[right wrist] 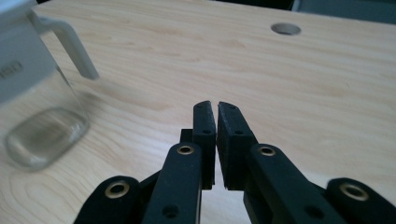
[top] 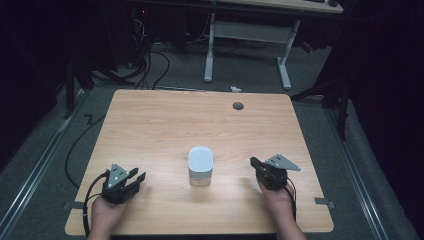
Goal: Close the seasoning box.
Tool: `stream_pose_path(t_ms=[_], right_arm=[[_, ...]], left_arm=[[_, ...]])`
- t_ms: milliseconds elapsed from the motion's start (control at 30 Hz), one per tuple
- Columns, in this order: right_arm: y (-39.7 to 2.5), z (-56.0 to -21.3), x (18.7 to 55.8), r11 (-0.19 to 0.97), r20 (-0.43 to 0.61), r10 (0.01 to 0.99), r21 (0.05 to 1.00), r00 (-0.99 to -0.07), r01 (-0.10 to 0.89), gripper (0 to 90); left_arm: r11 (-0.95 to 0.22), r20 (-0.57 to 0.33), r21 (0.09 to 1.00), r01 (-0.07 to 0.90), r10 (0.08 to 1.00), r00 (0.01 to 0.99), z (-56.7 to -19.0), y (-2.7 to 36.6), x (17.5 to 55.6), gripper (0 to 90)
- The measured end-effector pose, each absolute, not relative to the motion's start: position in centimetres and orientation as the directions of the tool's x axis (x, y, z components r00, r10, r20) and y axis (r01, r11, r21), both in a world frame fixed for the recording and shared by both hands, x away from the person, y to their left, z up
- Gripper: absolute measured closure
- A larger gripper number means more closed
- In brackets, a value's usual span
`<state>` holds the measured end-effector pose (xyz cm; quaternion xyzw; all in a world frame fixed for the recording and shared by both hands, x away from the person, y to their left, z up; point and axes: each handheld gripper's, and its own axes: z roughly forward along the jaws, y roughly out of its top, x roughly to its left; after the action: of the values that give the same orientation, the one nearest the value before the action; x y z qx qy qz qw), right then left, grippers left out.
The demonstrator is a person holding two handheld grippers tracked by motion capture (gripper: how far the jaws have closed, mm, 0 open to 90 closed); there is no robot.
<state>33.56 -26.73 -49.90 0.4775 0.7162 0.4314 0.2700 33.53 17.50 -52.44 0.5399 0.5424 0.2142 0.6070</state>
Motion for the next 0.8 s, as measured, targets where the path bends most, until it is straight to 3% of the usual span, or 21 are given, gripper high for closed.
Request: stream_pose_path(t_ms=[200, 333, 800], right_arm=[[-29.2, -52.0, 29.6, 0.114, 0.057, 0.937, 0.882, -0.345, 0.457, 83.7], [-29.5, -51.2, 29.3, 0.15, 0.005, 0.939, 0.894, -0.344, 0.422, 81.8], [-28.8, -51.8, 29.9, 0.157, 0.021, 0.928, 0.883, -0.372, 0.443, 80.8]], left_arm=[[0.316, -0.411, 0.891, 0.327, 0.867, 0.282, -53.1, 18.5, 32.2, 60.6], [0.316, -0.411, 0.891, 0.325, 0.867, 0.283, -53.2, 18.0, 31.8, 59.4], [0.316, -0.422, 0.885, 0.342, 0.855, 0.301, -53.4, 17.7, 31.8, 57.4]])
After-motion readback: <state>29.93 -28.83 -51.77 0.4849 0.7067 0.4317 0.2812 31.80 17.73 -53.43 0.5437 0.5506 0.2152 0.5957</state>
